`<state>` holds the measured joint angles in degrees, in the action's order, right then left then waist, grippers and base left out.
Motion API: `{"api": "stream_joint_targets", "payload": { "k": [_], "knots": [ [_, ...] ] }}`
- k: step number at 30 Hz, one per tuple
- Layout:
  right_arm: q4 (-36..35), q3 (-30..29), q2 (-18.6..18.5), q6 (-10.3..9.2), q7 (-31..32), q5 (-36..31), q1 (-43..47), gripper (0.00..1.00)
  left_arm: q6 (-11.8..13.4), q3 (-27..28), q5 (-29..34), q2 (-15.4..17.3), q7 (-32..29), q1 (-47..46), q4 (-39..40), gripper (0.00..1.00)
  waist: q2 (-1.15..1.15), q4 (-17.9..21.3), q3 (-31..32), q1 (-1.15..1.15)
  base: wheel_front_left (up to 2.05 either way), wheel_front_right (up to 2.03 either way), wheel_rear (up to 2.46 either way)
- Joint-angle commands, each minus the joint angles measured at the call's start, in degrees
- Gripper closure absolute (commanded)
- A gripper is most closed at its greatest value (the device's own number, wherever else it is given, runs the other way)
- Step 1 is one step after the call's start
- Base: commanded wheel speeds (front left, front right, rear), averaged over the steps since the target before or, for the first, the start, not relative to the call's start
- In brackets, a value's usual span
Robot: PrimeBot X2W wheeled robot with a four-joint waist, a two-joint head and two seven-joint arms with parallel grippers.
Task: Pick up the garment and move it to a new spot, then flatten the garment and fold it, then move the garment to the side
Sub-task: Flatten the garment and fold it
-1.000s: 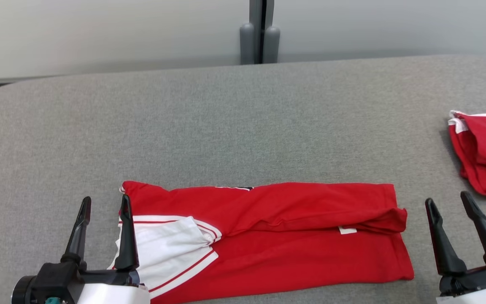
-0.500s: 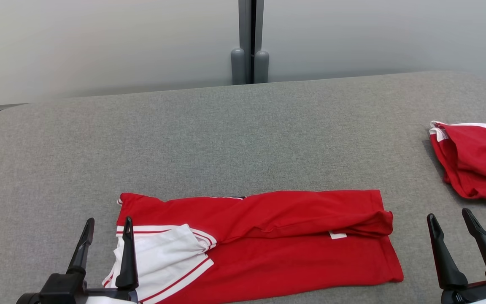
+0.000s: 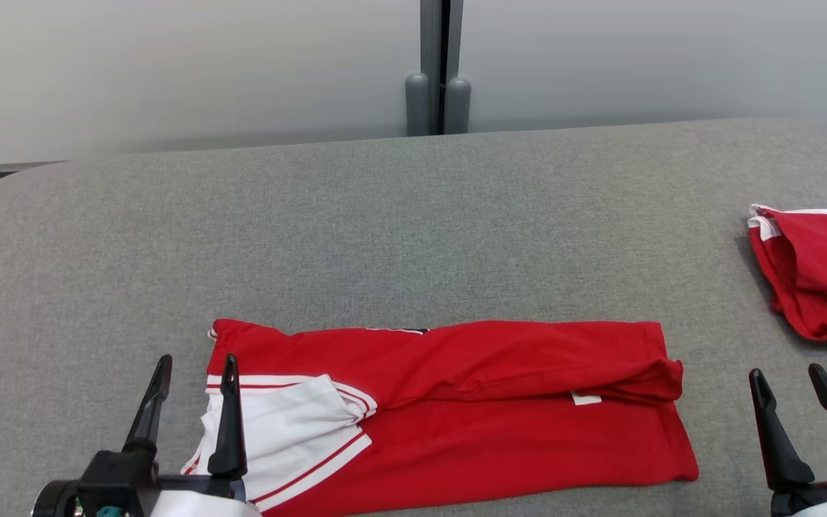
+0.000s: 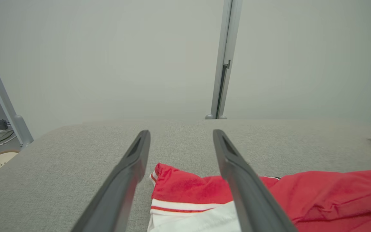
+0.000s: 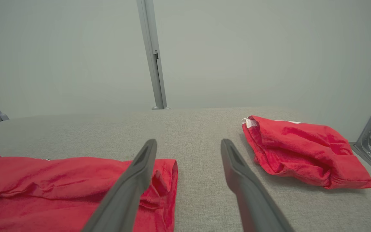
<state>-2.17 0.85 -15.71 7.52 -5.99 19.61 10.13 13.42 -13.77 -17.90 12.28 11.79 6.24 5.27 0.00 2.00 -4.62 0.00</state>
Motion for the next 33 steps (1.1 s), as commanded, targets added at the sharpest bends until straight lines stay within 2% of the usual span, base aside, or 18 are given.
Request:
{"api": "stream_joint_targets", "payload": {
  "k": [1,7,12,18,23,25,26,27,33],
  "knots": [
    [1.05,-0.10,-0.57,-0.07,0.41,0.41,-1.42,0.00,0.10,-0.14,0.36,0.16,0.06,-1.56,0.18,0.00,0.00,-0.81,-1.38,0.00,0.00,0.00,0.00],
    [7.52,1.39,-2.34,-0.07,0.39,1.91,-7.12,0.00,-0.79,-2.41,1.62,-1.39,0.89,-6.28,0.02,0.00,0.00,-3.75,-7.13,0.00,0.00,0.00,0.00],
    [14.15,5.00,-2.51,-0.07,1.62,3.21,-10.97,0.00,-1.80,-3.45,1.40,-2.63,1.48,-9.15,-1.91,0.00,0.00,-5.56,-9.98,0.00,0.00,0.00,0.00],
    [19.32,8.30,-1.74,-0.06,5.66,4.66,-9.57,0.00,-2.28,-3.64,1.10,-3.08,2.09,-10.80,-3.68,0.00,0.00,-6.21,-10.97,0.00,0.00,0.00,0.00],
    [20.57,9.31,-0.08,-0.05,10.09,5.80,-6.81,0.00,-2.45,-3.55,0.89,-2.91,2.40,-11.32,-4.61,0.00,0.00,-6.29,-10.98,0.00,0.00,0.00,0.00],
    [20.14,9.34,0.43,-0.05,11.09,5.94,-6.64,0.62,-2.49,-3.41,0.90,-2.84,2.43,-11.63,-4.81,0.00,0.00,-6.13,-11.04,0.00,0.00,0.00,0.00],
    [19.83,9.28,0.44,-0.05,11.39,5.83,-6.74,0.96,-2.47,-3.33,0.88,-2.81,2.50,-11.74,-4.86,0.00,0.00,-5.99,-11.06,0.00,0.00,0.00,0.00],
    [19.59,8.96,0.46,-0.05,11.57,5.90,-6.92,1.00,-2.43,-3.23,0.87,-2.79,2.59,-11.83,-4.94,0.00,0.00,-5.85,-11.08,0.00,0.00,0.00,0.00],
    [17.42,4.77,-1.06,-0.20,10.18,5.63,-8.45,1.00,-2.08,-2.64,0.69,-2.62,2.83,-11.72,-5.16,0.00,0.00,-4.91,-10.64,0.00,0.00,0.00,0.00]
  ]
}}
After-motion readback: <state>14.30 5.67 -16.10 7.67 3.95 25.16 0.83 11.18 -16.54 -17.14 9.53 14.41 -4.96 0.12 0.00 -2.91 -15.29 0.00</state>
